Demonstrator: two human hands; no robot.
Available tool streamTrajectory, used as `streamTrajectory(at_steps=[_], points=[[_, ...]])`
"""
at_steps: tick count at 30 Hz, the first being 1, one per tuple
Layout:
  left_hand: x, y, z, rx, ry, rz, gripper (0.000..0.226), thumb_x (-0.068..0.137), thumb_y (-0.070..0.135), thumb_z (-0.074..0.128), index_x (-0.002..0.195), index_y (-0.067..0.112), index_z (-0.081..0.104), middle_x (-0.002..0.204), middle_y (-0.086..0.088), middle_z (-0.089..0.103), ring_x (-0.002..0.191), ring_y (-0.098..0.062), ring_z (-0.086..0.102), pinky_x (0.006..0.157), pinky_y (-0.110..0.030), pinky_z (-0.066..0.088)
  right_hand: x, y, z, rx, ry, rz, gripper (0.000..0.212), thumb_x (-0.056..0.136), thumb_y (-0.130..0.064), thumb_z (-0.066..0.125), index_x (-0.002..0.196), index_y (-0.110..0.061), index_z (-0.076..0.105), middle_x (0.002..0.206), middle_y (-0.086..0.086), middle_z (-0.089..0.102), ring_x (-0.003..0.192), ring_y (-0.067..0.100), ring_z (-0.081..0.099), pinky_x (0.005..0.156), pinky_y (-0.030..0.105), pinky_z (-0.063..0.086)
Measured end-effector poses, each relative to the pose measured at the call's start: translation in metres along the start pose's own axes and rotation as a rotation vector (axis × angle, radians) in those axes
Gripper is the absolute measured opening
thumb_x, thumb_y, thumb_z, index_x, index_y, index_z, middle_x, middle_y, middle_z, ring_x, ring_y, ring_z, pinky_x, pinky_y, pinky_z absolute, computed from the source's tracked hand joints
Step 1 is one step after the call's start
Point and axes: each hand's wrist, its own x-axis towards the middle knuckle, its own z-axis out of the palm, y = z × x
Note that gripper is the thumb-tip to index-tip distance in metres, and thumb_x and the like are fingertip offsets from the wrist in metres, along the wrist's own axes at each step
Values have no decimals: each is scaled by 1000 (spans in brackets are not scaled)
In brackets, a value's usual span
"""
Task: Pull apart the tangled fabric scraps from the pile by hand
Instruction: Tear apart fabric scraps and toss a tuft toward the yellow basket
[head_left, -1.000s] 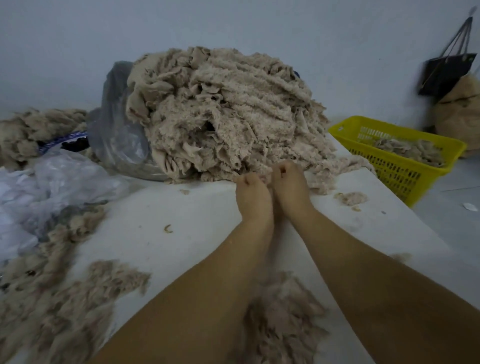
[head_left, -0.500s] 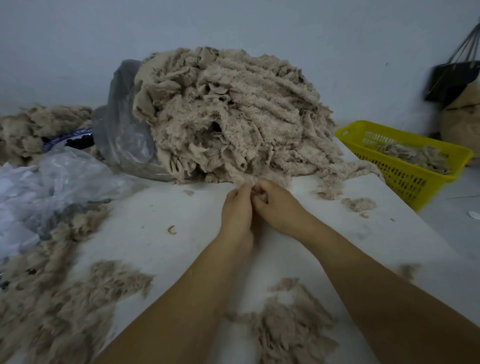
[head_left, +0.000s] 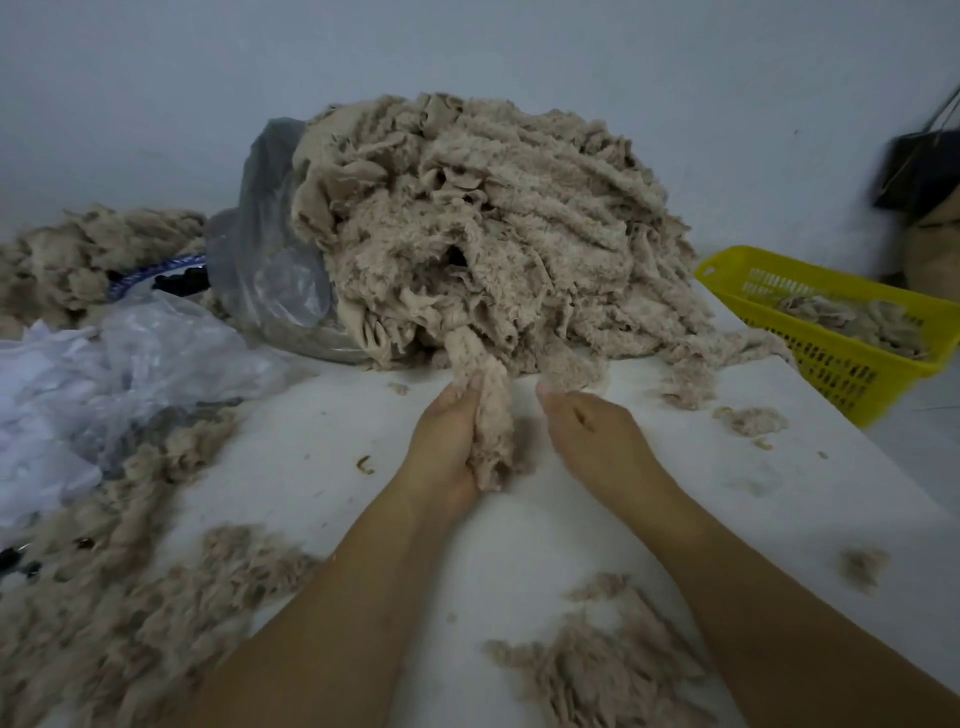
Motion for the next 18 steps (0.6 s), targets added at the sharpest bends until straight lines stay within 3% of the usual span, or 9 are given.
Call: streamTrajectory(at_steps=[2,5,7,8,9,12,15,18], points=[[-6,-6,3,275,-54,75,24,105,31,48,112,16,66,83,-7,75,74,-28,66,60,-30,50,4,0,-1,97,73,0,50,104,-43,34,68,-17,57,79,-5,54,82,9,53,84,22,34],[-15,-13,9,887,-235,195,25,104,33,39,114,27,62,77,4,70,62,-21,66,44,-28,48,2,-5,6,341,-53,76,31,102,-46,43,84,-35,67,87,-18,64,86,-16,57,74,2,38],[-19,-19,12,1138,-376,335,24,104,21,39,119,21,58,93,3,68,82,-13,68,66,-30,58,4,0,7,465,-63,167,27,99,-43,51,90,-30,73,87,-9,73,80,-6,65,65,7,45],[-21,-20,13,1196,-426,392,21,103,16,41,116,17,58,93,5,65,84,-1,64,71,-21,53,6,2,5,533,-25,215,27,98,-37,53,86,-26,73,83,-8,74,77,1,67,64,11,48],[-22,-20,14,1222,-458,415,17,103,13,42,109,14,58,87,9,61,76,8,58,65,-11,46,7,3,2,600,13,262,27,98,-32,53,82,-21,72,80,-5,74,75,7,67,63,17,49],[-25,-18,15,1180,-457,360,19,103,22,44,95,10,56,73,8,58,58,6,51,56,-13,40,7,2,-4,666,88,291,30,99,-25,51,75,-11,60,65,3,61,60,13,58,55,21,46],[-29,-14,17,872,-307,233,33,89,49,51,83,19,64,81,0,71,75,-8,63,69,-29,49,4,-5,-3,451,207,49,44,102,-24,50,60,-15,40,49,-9,42,45,2,39,47,14,33],[-26,-8,17,382,-191,-15,57,78,61,53,97,12,75,101,-15,75,99,-24,71,90,-41,53,1,-14,-3,252,174,-196,45,102,-20,52,59,-11,41,62,-4,42,58,5,42,56,16,34]])
